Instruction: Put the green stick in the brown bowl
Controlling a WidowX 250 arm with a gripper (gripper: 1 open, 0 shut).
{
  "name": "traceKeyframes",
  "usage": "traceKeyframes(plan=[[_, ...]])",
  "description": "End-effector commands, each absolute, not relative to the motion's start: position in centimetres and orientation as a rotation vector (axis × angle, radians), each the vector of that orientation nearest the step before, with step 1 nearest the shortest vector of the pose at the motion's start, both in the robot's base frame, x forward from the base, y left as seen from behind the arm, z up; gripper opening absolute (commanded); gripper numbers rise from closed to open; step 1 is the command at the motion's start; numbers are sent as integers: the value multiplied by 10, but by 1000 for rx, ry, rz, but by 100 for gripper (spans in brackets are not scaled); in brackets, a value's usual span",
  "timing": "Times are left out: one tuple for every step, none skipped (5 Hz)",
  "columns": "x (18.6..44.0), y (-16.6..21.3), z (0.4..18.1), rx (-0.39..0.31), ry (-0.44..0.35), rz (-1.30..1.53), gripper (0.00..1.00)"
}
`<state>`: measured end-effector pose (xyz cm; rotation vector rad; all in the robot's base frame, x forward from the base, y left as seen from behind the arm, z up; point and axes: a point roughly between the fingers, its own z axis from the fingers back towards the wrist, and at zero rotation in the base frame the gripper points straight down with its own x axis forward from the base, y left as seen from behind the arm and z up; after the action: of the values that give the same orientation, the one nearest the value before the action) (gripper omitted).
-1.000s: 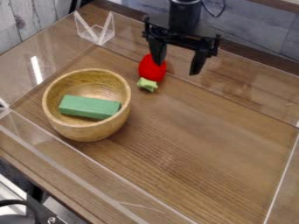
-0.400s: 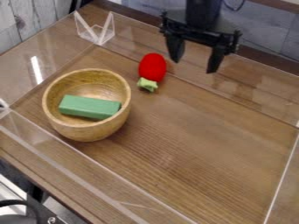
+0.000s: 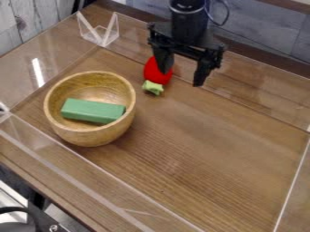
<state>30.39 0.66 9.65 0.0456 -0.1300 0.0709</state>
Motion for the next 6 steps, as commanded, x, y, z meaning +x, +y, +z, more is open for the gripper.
traceKeyframes(plan=[[309,2,117,30,-209,32,100],[306,15,113,32,-213,13,100],[322,22,120,27,-233,50,100],[334,21,117,40,-224,61,100],[325,17,94,41,-199,37,100],[317,13,76,52,-188,14,100]])
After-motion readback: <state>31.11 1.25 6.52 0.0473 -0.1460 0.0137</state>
